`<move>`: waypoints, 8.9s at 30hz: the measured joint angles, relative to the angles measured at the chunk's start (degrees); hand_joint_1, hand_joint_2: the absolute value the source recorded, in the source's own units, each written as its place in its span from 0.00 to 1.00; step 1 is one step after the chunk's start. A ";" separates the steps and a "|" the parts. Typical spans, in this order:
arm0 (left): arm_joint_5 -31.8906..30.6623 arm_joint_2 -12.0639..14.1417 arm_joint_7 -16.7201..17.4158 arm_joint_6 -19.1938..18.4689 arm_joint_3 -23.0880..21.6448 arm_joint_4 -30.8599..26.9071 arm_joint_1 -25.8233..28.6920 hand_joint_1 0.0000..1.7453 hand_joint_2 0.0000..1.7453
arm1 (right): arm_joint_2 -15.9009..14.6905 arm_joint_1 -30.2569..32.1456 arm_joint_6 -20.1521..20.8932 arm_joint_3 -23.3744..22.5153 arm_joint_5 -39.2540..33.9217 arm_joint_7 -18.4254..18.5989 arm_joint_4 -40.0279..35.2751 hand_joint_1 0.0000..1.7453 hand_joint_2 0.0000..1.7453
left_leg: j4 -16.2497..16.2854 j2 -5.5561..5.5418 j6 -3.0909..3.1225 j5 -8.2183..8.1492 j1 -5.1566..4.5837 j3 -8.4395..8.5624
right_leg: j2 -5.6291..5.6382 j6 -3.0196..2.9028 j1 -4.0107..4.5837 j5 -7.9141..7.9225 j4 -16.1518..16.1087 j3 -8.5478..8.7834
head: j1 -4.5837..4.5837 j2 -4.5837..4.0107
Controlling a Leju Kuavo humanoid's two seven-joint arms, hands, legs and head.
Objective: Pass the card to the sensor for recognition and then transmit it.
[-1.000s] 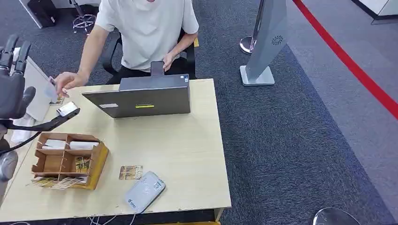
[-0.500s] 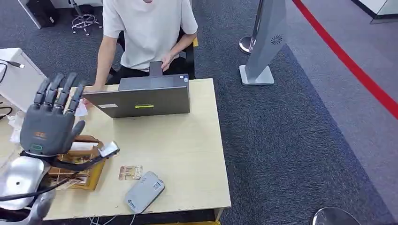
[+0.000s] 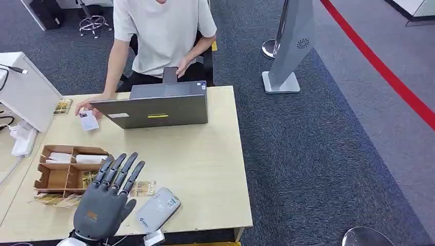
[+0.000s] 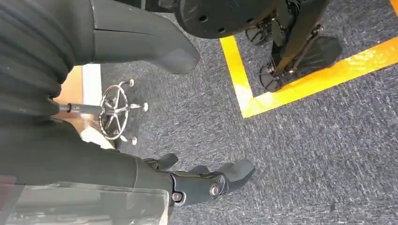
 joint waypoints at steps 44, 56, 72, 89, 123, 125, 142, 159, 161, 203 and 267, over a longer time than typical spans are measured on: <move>-0.11 -8.90 4.37 3.06 22.45 14.69 10.04 0.00 1.00 | 0.00 -2.96 3.87 -4.94 6.67 0.55 1.37 0.00 1.00 | 0.00 -0.03 0.01 0.00 0.00 0.02 | -0.07 0.01 0.00 0.00 0.00 0.09 | 0.00 0.00; -0.11 -9.05 7.10 3.59 27.74 17.12 10.04 0.00 1.00 | 0.00 -3.07 5.09 -5.40 8.04 1.18 1.37 0.00 1.00 | -0.01 -0.03 0.00 0.00 0.01 0.02 | -0.07 0.00 0.00 0.00 0.00 0.08 | 0.00 0.00; -0.11 -4.63 15.85 5.38 30.80 17.84 11.61 0.00 1.00 | 0.00 -1.80 4.92 -4.87 7.32 2.49 -1.47 0.00 1.00 | -0.01 -0.03 0.00 0.00 0.02 0.04 | -0.08 0.00 0.02 0.00 0.00 0.08 | 0.00 0.00; -0.13 2.66 24.67 5.14 21.71 17.79 5.29 0.00 1.00 | 0.00 -2.05 4.63 -4.02 8.70 1.34 -1.14 0.00 1.00 | 0.00 -0.03 -0.03 0.03 0.01 0.09 | -0.08 0.00 0.02 0.01 0.00 0.12 | 0.02 0.02; -0.13 -0.94 18.88 5.14 21.16 24.17 2.17 0.00 1.00 | 0.00 -7.33 8.28 -12.22 15.82 -2.45 5.16 0.00 1.00 | 0.00 -0.03 -0.03 0.03 0.01 0.07 | -0.07 0.00 0.01 0.01 0.00 0.12 | 0.00 0.00; -0.13 -1.25 18.71 5.38 21.53 24.41 2.20 0.00 1.00 | 0.00 -7.55 8.28 -12.52 15.87 -2.56 5.55 0.00 1.00 | 0.00 -0.03 -0.03 0.03 0.01 0.07 | -0.07 0.00 0.01 0.01 0.00 0.12 | 0.00 0.00; -0.13 -2.23 18.34 6.12 22.43 25.90 2.21 0.00 1.00 | 0.00 -8.50 7.65 -13.20 16.48 -3.34 7.71 0.00 1.00 | 0.00 -0.03 -0.03 0.03 0.01 0.08 | -0.07 0.00 0.01 0.01 0.00 0.11 | 0.00 0.00; -0.13 -2.21 18.84 5.79 22.40 25.90 2.17 0.00 1.00 | 0.00 -8.53 7.41 -13.20 16.15 -3.61 8.19 0.00 1.00 | 0.00 -0.03 -0.03 0.03 0.01 0.08 | -0.07 0.00 0.01 0.01 0.00 0.11 | 0.00 0.00; -0.13 -2.21 18.93 5.66 22.40 25.90 2.17 0.00 1.00 | 0.00 -8.53 7.39 -13.20 15.74 -3.61 8.19 0.00 1.00 | 0.00 -0.03 -0.03 0.03 0.01 0.09 | -0.07 0.00 0.01 0.01 0.00 0.11 | 0.00 0.00; -0.13 -2.49 19.43 4.72 20.83 25.88 0.27 0.00 1.00 | 0.00 -4.62 7.23 -7.23 12.46 0.24 2.05 0.00 1.00 | 0.01 -0.02 -0.03 0.03 0.01 0.10 | -0.06 0.00 0.01 0.02 0.00 0.11 | 0.00 0.00; -0.13 6.36 17.75 -7.08 15.65 18.34 -27.61 1.00 1.00 | 0.00 -8.59 8.02 -9.86 18.80 -6.25 7.91 0.00 1.00 | 0.02 -0.04 -0.11 0.30 0.05 0.01 | -0.05 -0.07 0.07 0.24 0.02 -0.01 | 0.00 0.00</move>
